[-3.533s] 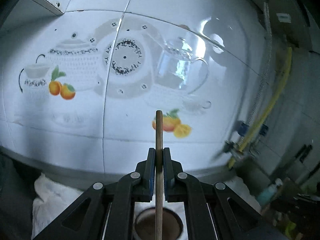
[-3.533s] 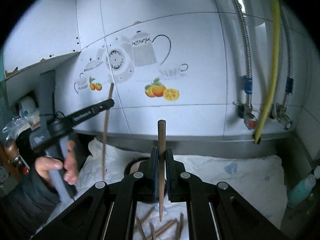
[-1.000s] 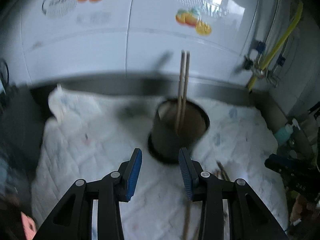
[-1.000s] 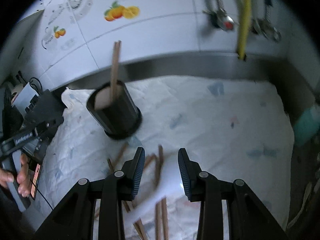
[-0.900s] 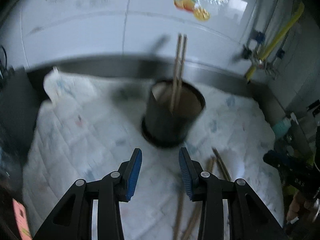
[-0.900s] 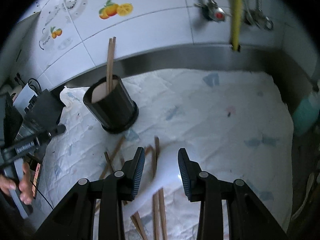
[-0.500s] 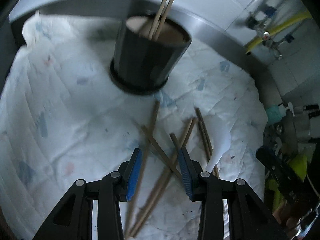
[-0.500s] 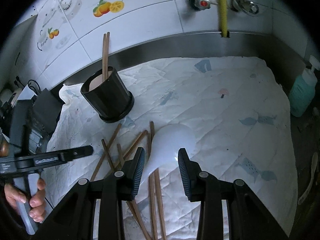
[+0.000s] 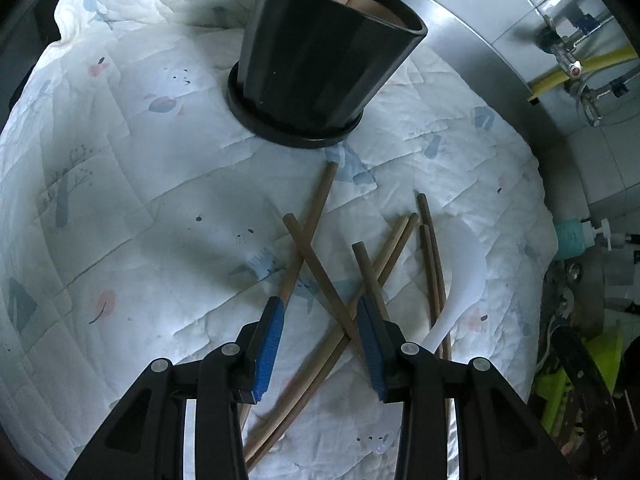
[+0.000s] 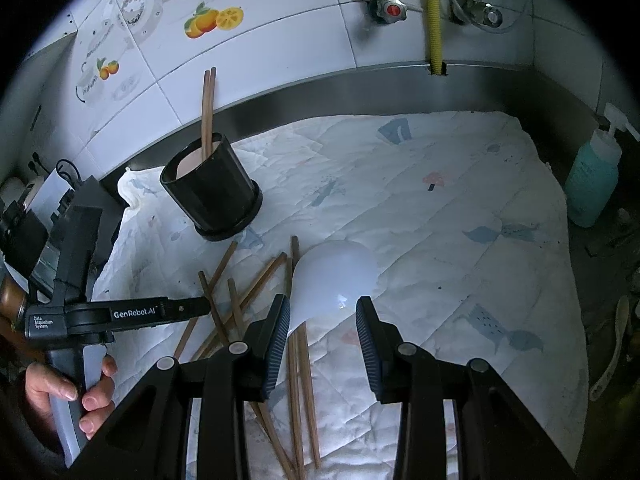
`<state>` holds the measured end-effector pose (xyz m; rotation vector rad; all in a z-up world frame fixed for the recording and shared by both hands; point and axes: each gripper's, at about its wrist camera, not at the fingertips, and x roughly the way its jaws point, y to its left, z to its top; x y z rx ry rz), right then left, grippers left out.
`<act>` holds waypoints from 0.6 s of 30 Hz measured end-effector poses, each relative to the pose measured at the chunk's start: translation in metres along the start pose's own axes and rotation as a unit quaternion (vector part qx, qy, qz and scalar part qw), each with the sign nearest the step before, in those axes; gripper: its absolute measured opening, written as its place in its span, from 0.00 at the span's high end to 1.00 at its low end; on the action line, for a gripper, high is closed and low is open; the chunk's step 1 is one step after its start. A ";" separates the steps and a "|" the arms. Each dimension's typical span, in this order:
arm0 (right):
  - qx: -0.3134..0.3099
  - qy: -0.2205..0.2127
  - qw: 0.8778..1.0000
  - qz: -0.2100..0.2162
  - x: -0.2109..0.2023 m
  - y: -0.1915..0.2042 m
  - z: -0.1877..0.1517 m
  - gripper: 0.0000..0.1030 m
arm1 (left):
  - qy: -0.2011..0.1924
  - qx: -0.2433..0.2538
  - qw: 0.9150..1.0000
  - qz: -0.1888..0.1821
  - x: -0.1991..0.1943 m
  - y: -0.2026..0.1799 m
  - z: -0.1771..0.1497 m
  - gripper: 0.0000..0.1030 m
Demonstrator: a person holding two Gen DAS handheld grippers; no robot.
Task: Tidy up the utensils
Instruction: 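Position the left gripper over the crossed chopsticks and close on one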
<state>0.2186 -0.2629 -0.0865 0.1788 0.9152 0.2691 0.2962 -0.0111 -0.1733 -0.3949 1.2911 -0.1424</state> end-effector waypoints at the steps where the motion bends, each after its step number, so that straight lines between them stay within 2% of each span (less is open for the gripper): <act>1: -0.002 0.001 1.000 -0.003 0.000 0.000 0.000 0.63 | -0.001 -0.001 1.000 -0.003 -0.001 0.001 0.000 0.60; 18: 0.010 0.015 1.000 -0.019 0.007 -0.004 -0.006 0.63 | 0.000 -0.030 0.999 -0.023 0.006 0.015 0.009 0.60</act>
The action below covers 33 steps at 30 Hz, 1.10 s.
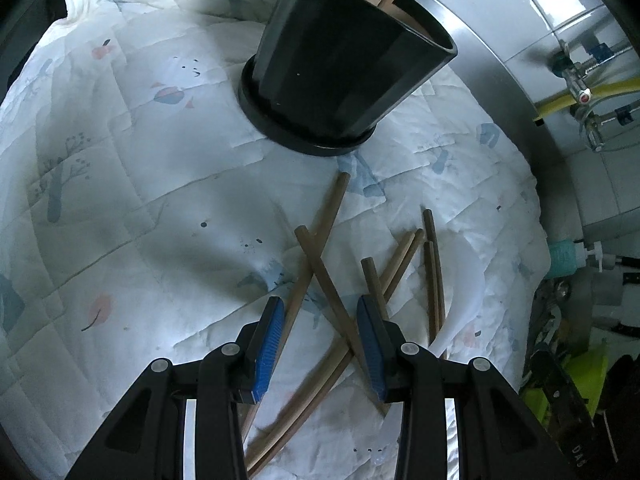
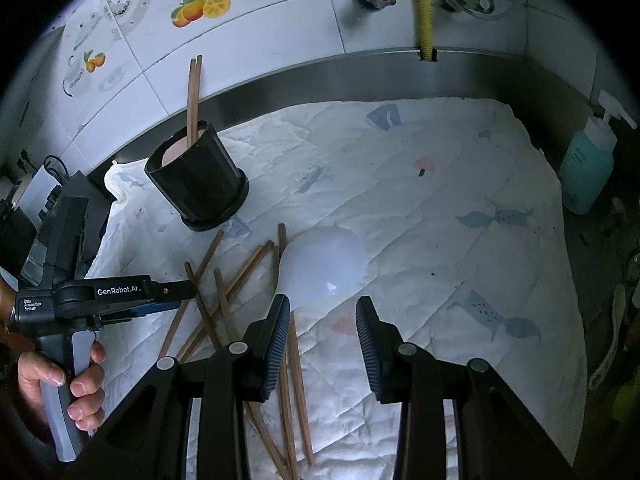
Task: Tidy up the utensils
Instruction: 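Position the left gripper over the crossed chopsticks and close on one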
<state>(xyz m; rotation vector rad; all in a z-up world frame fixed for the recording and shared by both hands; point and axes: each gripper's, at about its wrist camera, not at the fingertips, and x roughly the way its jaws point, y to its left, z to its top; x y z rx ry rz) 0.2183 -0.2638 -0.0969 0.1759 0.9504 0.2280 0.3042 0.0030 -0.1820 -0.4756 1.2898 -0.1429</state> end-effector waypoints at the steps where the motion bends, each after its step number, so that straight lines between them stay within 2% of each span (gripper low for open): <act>1: 0.000 0.001 1.000 -0.003 0.000 0.000 -0.001 0.63 | -0.001 0.001 1.000 0.000 0.000 0.000 0.000 0.60; 14: 0.004 0.012 0.999 -0.034 0.005 0.009 0.001 0.63 | 0.005 0.004 0.999 -0.033 0.006 0.002 0.002 0.60; 33: 0.008 0.009 0.999 -0.036 0.008 0.014 0.008 0.63 | 0.014 0.016 0.999 -0.032 0.010 0.002 0.005 0.60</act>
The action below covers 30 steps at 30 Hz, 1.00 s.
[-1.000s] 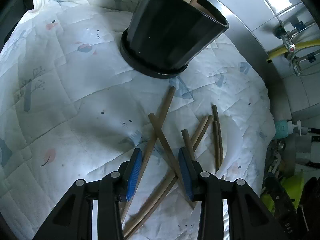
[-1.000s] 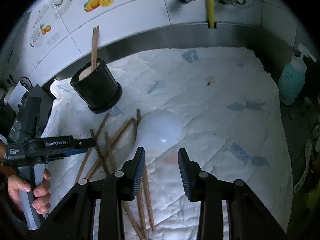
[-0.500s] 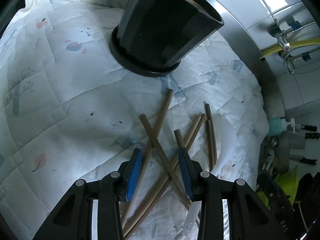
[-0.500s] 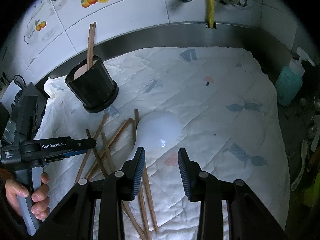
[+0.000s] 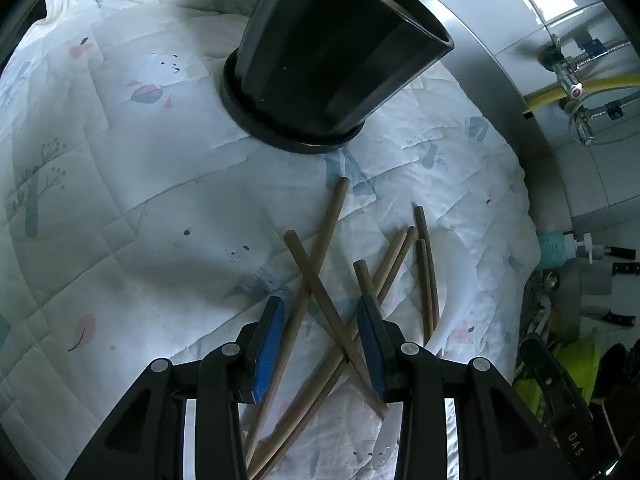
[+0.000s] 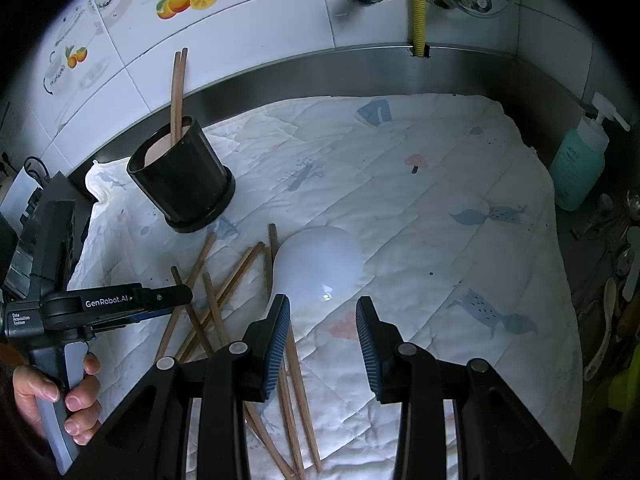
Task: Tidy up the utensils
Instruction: 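Position the left gripper over the crossed chopsticks and close on one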
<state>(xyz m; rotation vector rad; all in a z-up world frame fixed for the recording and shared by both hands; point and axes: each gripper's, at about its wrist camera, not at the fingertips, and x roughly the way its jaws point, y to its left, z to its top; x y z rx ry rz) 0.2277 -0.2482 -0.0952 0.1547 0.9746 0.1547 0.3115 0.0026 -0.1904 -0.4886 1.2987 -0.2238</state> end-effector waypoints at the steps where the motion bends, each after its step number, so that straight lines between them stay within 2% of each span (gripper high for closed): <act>1: 0.002 0.000 1.000 0.000 0.000 0.000 0.000 0.63 | 0.000 0.001 1.000 -0.001 0.000 0.000 0.000 0.60; 9: 0.011 -0.003 1.000 0.000 0.000 -0.001 -0.001 0.63 | 0.003 0.002 1.000 0.004 0.001 -0.002 0.001 0.60; 18: 0.030 -0.014 0.999 0.003 -0.008 -0.019 -0.007 0.63 | 0.006 -0.006 1.000 0.011 -0.001 0.003 0.007 0.60; 30: 0.040 -0.002 0.999 0.029 0.003 -0.027 -0.013 0.63 | 0.017 -0.025 0.999 0.012 -0.003 0.006 0.010 0.60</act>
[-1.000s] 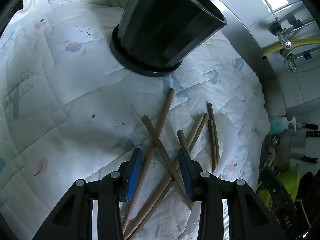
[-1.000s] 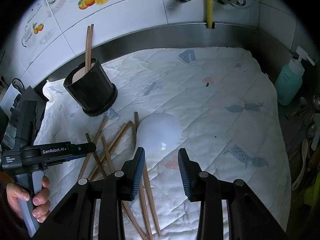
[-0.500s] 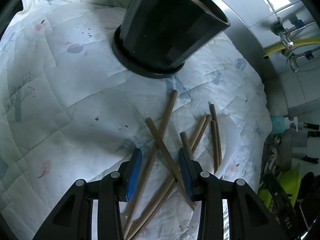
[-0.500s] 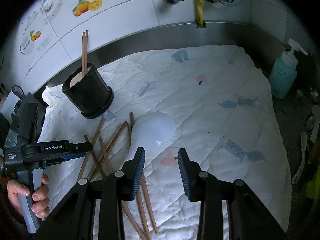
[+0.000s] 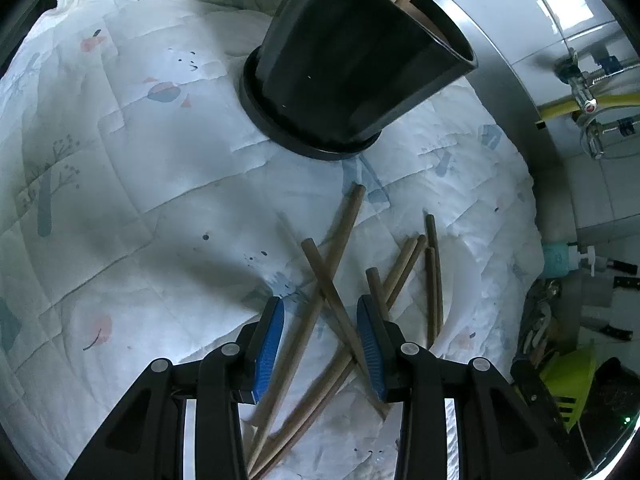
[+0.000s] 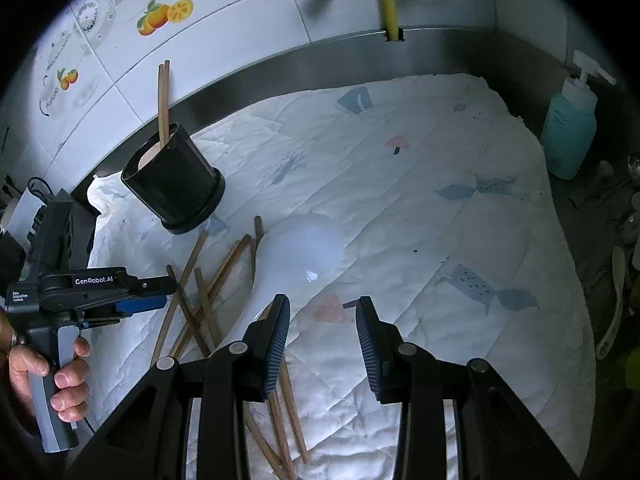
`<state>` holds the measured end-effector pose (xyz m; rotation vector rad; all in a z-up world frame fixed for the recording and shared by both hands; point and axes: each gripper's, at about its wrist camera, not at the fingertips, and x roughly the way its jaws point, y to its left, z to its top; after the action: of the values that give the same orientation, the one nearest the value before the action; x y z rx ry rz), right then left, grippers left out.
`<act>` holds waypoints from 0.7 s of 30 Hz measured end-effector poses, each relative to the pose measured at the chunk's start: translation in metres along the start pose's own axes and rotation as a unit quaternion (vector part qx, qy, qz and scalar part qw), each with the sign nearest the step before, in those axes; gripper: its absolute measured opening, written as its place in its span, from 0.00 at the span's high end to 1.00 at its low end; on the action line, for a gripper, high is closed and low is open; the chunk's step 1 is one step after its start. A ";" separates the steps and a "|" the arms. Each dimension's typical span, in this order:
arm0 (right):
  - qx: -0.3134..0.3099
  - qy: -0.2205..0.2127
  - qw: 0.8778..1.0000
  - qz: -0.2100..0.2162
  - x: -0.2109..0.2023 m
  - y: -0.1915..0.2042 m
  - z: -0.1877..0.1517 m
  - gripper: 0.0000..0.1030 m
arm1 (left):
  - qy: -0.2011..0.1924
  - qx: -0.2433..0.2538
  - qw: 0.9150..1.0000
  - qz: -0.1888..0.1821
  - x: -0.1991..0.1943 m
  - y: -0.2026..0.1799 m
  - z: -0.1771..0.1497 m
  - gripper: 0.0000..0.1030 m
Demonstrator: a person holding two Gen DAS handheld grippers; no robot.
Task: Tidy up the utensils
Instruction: 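Position the left gripper over the crossed chopsticks and close on one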
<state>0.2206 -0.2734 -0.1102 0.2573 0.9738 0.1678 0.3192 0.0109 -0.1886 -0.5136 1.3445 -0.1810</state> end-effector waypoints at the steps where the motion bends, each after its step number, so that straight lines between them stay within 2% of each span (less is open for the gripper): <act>1: 0.001 0.001 1.000 0.003 0.000 0.000 0.000 0.63 | 0.000 0.000 1.000 0.000 0.000 -0.001 -0.001 0.60; 15: 0.007 0.000 1.000 0.019 0.002 -0.004 0.002 0.63 | 0.001 0.007 1.000 0.016 0.003 -0.020 -0.007 0.61; 21: 0.010 0.002 1.000 0.023 0.005 -0.003 0.002 0.63 | 0.009 -0.013 1.000 0.010 0.006 -0.017 -0.006 0.67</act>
<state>0.2249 -0.2759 -0.1137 0.2981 0.9752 0.2012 0.3181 -0.0081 -0.1868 -0.5210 1.3713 -0.1522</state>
